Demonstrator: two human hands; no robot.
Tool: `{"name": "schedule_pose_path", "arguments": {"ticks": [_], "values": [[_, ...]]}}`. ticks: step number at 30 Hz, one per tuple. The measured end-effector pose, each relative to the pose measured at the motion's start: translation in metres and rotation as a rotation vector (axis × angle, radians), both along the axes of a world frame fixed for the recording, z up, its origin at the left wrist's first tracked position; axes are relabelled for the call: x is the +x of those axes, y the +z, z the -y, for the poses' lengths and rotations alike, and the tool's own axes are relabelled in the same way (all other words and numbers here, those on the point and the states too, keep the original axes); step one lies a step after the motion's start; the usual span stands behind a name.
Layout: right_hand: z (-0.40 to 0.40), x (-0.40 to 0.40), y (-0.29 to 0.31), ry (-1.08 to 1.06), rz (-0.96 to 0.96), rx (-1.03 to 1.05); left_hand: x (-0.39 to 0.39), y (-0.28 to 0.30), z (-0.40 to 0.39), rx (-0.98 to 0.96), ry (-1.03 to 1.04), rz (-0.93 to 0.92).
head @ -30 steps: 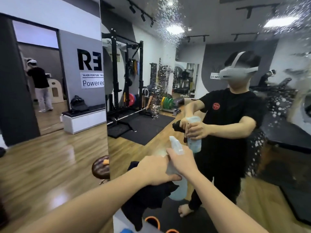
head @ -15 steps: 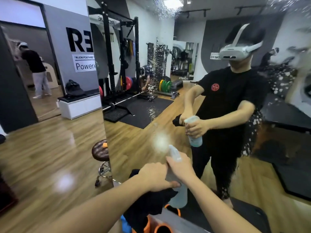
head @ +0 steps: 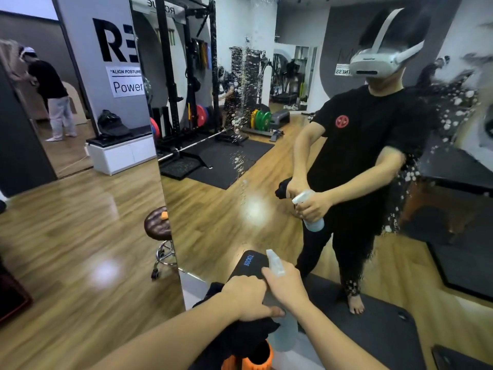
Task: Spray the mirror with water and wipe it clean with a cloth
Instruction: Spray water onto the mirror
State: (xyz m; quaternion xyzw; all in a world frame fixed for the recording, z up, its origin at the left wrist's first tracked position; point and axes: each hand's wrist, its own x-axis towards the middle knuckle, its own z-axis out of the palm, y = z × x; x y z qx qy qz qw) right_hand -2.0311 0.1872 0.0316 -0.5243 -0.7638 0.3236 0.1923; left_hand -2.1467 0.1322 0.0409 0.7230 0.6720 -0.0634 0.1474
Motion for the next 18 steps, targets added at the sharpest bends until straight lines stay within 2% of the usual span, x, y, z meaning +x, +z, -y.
{"name": "schedule_pose_path", "arguments": {"ticks": [3,6,12,15,18], "values": [[0.001,0.005,-0.015,-0.019,0.0,-0.044,0.004,-0.013,0.0,-0.019,-0.008,0.018],[0.003,0.011,-0.029,-0.12,-0.08,-0.123,0.007,-0.024,0.0,-0.032,-0.023,0.015],[0.01,0.03,-0.06,-0.252,-0.114,-0.191,0.022,-0.045,-0.003,-0.073,-0.138,-0.032],[0.017,0.045,-0.068,-0.361,-0.178,-0.203,0.033,-0.051,-0.005,-0.08,-0.198,-0.044],[0.022,0.063,-0.077,-0.402,-0.153,-0.159,0.049,-0.062,-0.008,-0.092,-0.248,-0.008]]}}
